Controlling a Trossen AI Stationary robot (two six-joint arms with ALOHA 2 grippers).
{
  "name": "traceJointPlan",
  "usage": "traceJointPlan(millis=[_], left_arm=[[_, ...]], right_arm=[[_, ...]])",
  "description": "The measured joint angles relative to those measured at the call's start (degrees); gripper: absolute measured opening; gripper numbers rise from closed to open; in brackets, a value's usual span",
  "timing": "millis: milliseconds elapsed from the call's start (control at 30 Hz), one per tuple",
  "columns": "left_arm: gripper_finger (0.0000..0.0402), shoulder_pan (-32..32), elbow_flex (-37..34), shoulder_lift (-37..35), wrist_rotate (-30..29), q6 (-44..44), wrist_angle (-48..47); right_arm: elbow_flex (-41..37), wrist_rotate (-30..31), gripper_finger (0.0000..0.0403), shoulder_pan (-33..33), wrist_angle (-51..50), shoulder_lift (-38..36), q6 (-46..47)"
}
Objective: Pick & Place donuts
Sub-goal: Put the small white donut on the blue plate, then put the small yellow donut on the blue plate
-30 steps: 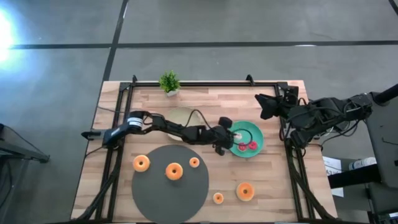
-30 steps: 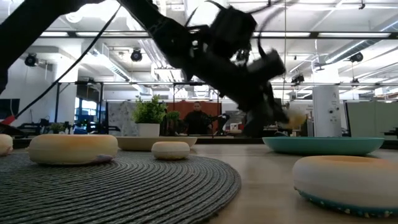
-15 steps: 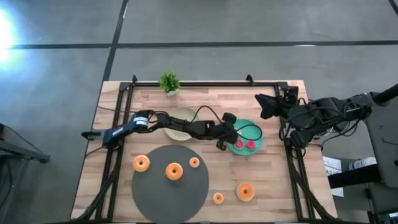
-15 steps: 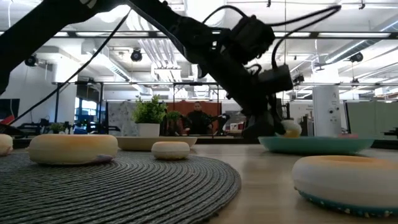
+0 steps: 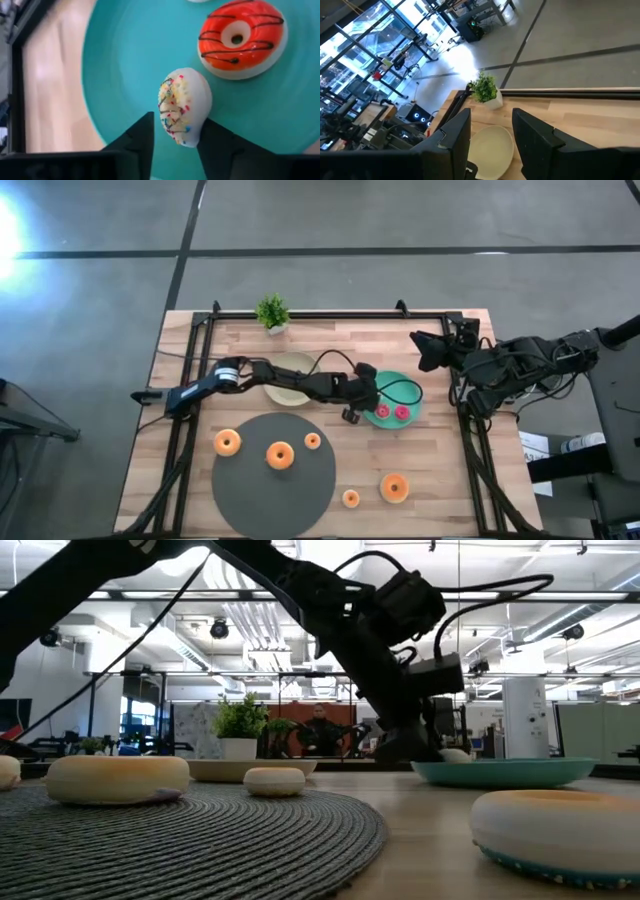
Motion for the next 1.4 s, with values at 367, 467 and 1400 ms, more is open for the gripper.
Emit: traceJointPlan(millis=[367,467,1400], left_arm=[[0.0149,-0.1,5.7,-3.4,3.0,-3.9,-13.0],[0.0149,0.1,7.1,-4.3,6.7,-7.1,-20.9],[0.0149,-7.0,-60.8,-54.0,26.1,-51.5,6.4]], right_arm=[[0.0,0.1,0.0137,0.0,-0.3,0.0,-0.9],[0.0,0.1,0.0137,0.0,-0.3,0.0,-0.9],[-7.1,-39.2,0.0137,-1.4,4.3,20.7,-1.1]])
